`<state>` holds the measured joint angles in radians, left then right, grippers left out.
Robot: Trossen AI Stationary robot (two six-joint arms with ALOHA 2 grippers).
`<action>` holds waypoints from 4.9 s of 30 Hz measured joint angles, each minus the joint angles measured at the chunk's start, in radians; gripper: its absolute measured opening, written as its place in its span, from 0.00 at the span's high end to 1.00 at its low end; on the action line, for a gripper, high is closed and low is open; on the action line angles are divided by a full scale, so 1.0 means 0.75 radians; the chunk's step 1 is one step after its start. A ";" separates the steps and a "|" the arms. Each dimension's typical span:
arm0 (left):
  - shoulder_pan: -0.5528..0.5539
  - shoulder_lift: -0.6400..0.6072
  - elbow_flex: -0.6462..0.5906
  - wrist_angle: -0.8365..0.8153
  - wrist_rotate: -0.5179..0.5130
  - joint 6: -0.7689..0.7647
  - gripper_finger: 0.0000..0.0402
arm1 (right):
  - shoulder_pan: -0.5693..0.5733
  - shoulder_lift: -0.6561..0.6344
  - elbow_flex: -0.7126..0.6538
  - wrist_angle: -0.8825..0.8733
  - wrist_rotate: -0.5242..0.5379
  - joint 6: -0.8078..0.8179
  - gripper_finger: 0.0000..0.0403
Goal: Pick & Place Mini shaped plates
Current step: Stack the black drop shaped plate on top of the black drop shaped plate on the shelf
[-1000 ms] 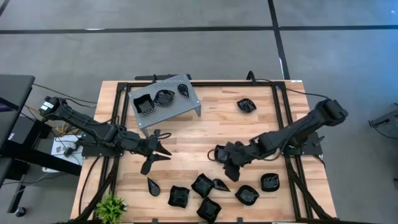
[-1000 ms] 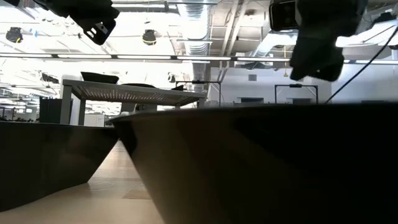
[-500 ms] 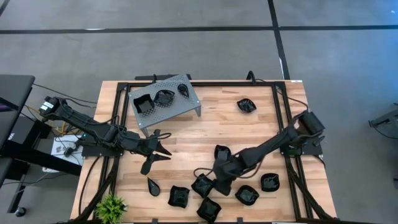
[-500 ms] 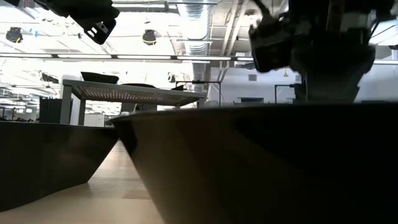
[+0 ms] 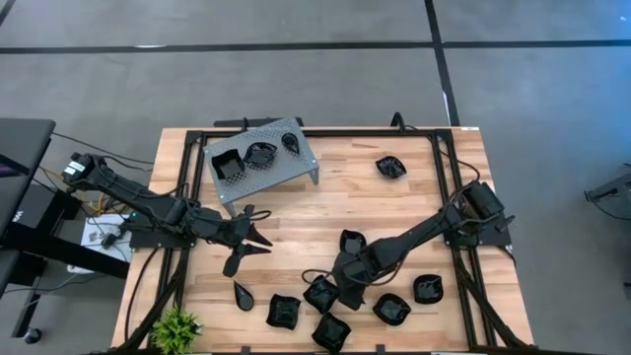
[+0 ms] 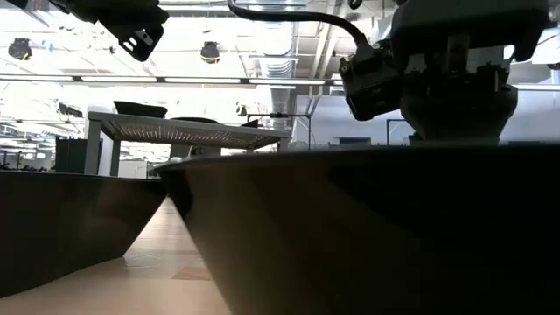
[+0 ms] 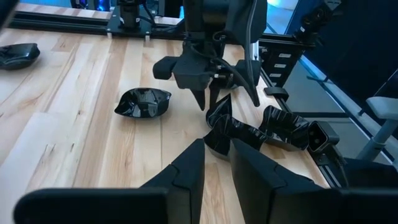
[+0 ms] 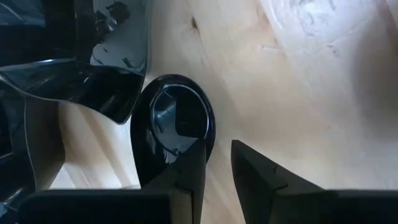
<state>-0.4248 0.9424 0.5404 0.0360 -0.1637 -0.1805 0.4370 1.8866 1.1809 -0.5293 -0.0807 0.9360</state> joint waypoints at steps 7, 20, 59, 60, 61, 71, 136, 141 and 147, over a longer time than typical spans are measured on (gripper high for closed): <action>0.000 0.000 0.000 0.003 0.000 0.000 0.81 | 0.001 0.000 0.000 0.002 0.028 -0.003 0.83; 0.000 0.000 0.000 0.003 0.000 0.000 0.81 | 0.010 -0.002 -0.058 0.047 0.060 -0.019 0.83; 0.001 0.001 0.000 0.011 0.000 0.000 0.81 | -0.815 -0.016 0.851 -0.141 0.609 -0.611 0.98; 0.001 0.001 0.000 0.010 0.000 0.000 0.81 | -0.856 -0.015 0.851 -0.124 0.561 -0.609 0.98; 0.001 0.001 0.000 0.009 0.000 0.000 0.81 | -0.889 -0.008 0.851 -0.106 0.528 -0.606 0.99; 0.001 0.001 0.000 0.011 0.000 0.000 0.81 | -1.033 0.002 0.826 -0.003 0.459 -0.501 0.99; 0.000 0.001 0.000 0.008 0.000 -0.001 0.81 | -1.030 0.206 0.936 0.095 0.242 -0.799 0.85; -0.001 0.001 0.000 0.007 0.002 -0.001 0.81 | -0.905 0.156 1.075 -0.130 0.245 -0.971 0.85; -0.016 0.027 0.002 -0.015 0.163 0.082 0.81 | -0.698 0.039 1.184 -0.337 0.376 -1.119 0.85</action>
<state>-0.4368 0.9628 0.5416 0.0249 -0.0414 -0.1193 -0.0867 1.9160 2.0689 -0.7820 0.2016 0.0965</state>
